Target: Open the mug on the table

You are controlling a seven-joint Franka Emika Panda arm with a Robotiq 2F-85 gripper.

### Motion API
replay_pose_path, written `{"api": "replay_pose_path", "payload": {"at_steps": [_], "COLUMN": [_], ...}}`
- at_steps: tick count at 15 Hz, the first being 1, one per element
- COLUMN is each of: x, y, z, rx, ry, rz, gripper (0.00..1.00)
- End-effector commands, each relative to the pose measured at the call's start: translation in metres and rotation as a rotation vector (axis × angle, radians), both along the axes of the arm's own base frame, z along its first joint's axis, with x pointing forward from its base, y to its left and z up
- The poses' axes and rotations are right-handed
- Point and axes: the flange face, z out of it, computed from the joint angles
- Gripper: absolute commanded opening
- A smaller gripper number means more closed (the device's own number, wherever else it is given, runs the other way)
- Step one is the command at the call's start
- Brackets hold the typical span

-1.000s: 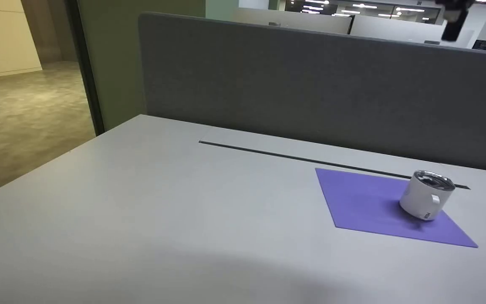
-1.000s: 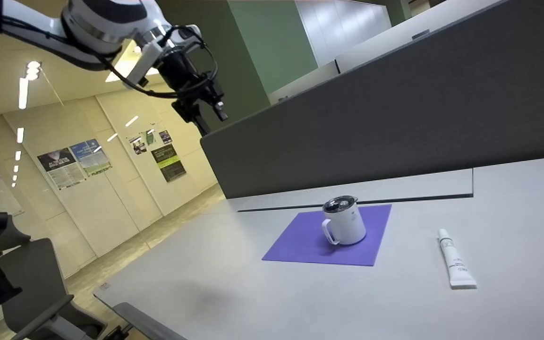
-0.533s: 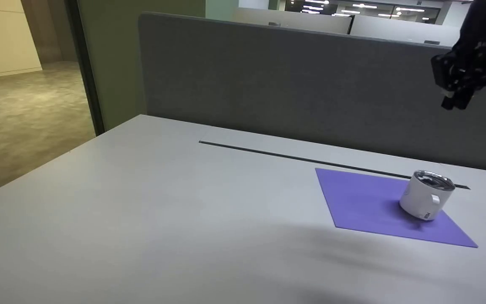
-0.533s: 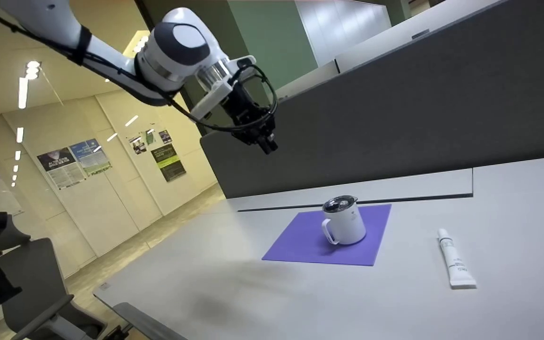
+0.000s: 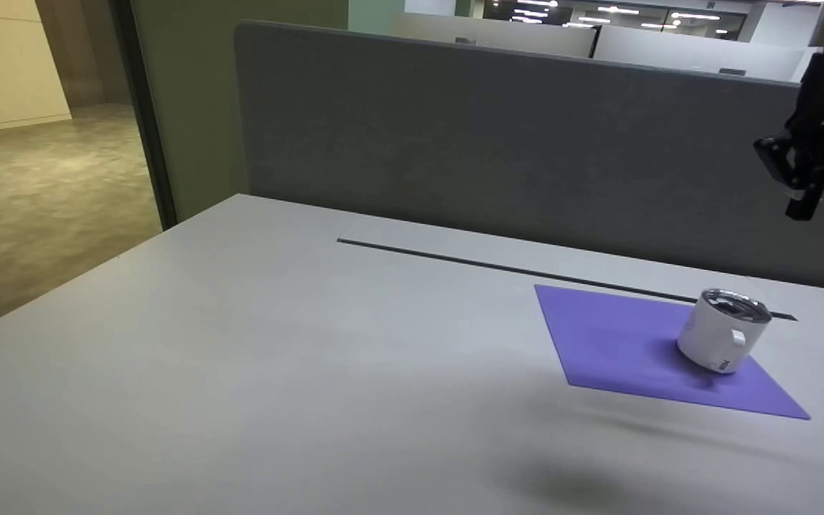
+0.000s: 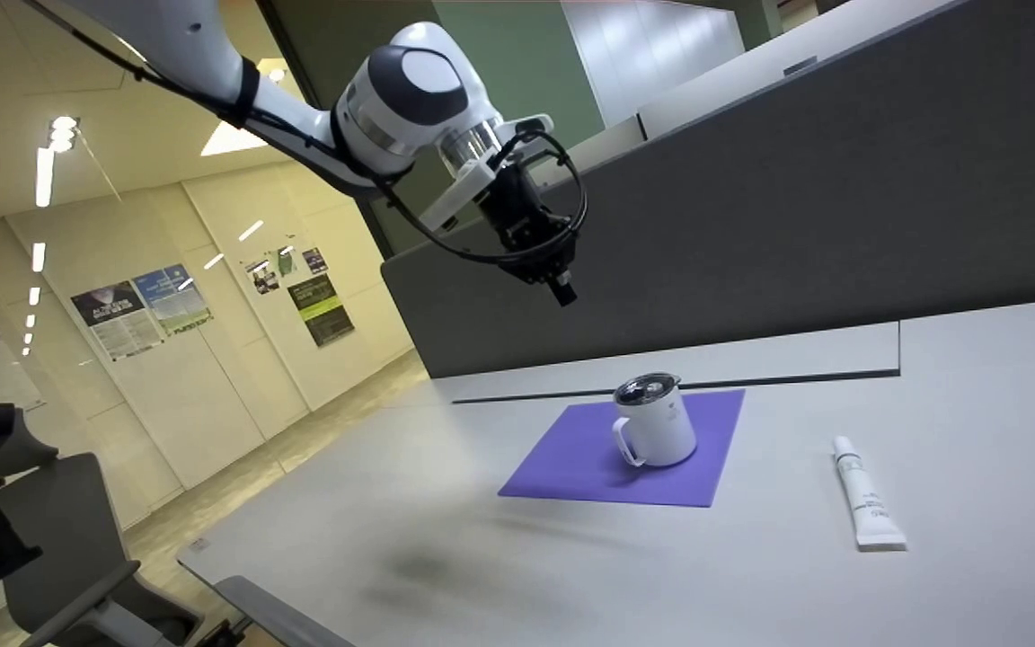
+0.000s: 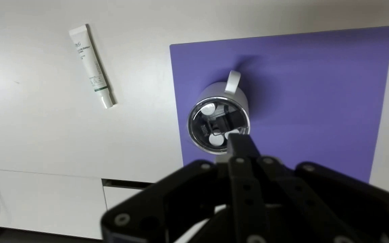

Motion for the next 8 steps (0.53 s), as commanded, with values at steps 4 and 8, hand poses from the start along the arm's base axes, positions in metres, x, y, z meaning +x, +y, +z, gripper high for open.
{"api": "replay_pose_path", "payload": {"at_steps": [4, 8], "x": [0.002, 0.013], "y": [0.002, -0.005], "z": [0.001, -0.01], "rx": [0.0, -0.019], "ry": [0.004, -0.003], "rz": [-0.007, -0.017], "gripper": [0.01, 0.0]}}
